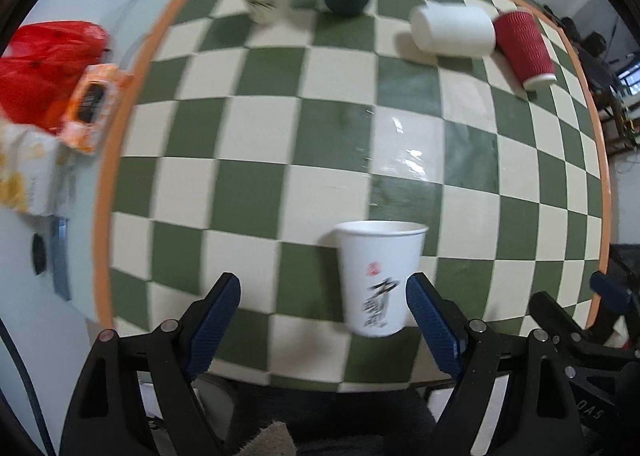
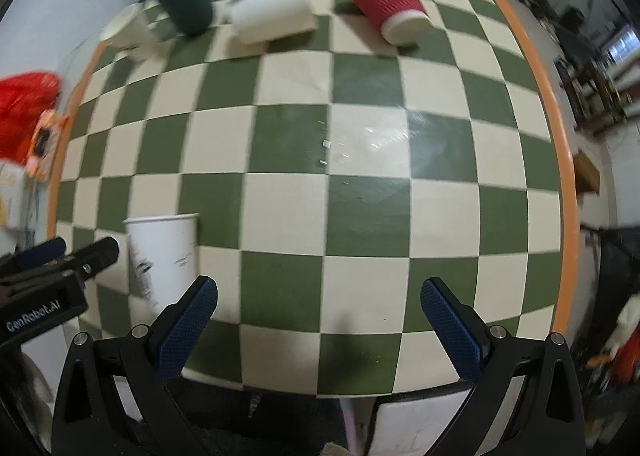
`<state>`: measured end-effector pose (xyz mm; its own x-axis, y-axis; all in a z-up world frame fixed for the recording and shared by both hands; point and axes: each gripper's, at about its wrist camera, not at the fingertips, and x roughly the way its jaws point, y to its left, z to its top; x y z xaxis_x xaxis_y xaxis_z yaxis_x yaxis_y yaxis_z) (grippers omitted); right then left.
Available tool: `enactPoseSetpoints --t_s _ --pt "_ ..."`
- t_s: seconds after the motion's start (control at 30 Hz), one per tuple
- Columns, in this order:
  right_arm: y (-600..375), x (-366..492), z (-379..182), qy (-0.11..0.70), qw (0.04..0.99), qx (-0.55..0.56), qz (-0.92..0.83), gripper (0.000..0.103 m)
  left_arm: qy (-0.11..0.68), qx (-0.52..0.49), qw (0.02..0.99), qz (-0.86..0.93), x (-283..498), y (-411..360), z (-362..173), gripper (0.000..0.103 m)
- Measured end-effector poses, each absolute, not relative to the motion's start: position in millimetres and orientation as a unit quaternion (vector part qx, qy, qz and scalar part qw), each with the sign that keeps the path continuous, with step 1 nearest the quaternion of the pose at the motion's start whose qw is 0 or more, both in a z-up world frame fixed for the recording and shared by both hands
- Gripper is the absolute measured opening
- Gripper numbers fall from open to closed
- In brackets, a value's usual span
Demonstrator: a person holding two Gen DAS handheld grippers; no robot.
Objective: Flip cup upside down
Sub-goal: 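Lift the calligraphy cup with the left gripper and set it down upright nearer the tools, then roll the right gripper and grasp the calligraphy cup around its body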
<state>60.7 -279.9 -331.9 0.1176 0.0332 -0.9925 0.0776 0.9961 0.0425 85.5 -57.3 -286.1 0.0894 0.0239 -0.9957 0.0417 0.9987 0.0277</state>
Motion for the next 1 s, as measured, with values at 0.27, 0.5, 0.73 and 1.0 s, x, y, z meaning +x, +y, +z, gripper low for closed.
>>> enactPoseSetpoints --t_s 0.27,0.5,0.73,1.0 --pt "-236 57 -295 0.650 0.759 0.018 0.033 0.103 0.666 -0.003 0.745 0.040 55 -5 -267 0.085" --pt "-213 56 -293 0.656 0.751 0.071 0.037 0.103 0.670 -0.020 0.741 0.053 49 27 -268 0.085" --pt "-185 60 -304 0.654 0.753 -0.048 0.052 0.103 0.668 -0.005 0.742 0.058 52 43 -284 0.085" --pt "-107 55 -339 0.570 0.649 -0.468 0.186 0.103 0.691 -0.028 0.719 0.063 58 55 -332 0.085"
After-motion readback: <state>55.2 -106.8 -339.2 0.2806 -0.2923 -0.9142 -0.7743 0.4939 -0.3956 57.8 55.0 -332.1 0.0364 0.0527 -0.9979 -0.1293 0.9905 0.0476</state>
